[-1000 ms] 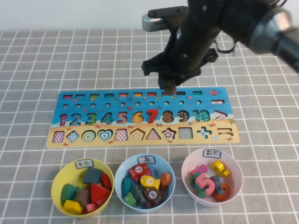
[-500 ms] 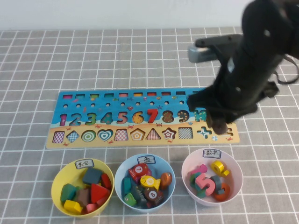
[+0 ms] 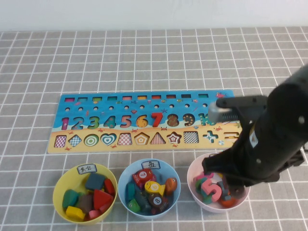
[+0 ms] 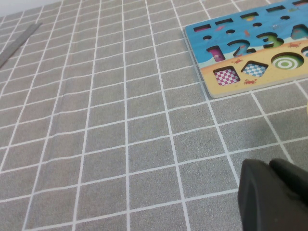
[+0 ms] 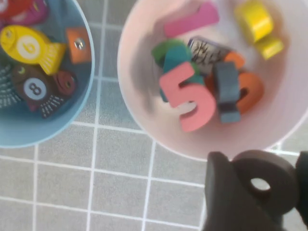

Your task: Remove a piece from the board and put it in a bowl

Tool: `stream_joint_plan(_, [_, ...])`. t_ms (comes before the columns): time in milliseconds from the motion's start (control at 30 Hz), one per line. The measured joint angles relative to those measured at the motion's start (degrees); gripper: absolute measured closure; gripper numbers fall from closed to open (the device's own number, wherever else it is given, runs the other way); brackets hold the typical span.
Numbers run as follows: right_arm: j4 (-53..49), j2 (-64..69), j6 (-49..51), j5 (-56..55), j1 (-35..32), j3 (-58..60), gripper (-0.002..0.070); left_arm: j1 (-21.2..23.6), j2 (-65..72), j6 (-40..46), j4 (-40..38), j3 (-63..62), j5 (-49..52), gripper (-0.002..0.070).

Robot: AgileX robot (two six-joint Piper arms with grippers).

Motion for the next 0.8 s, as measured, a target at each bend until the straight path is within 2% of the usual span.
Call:
stream_joint_plan(333, [-1.3, 0.2, 3.4, -11.2, 1.2, 5.9, 0.0428, 0.0, 0.0, 0.0, 0.0, 0.0, 0.0, 0.0676])
stream_joint_plan(800, [-2.0, 5.1, 3.5, -13.5, 1.2, 6.0, 0.0428, 0.0, 0.0, 0.0, 0.0, 0.0, 0.0, 0.0676])
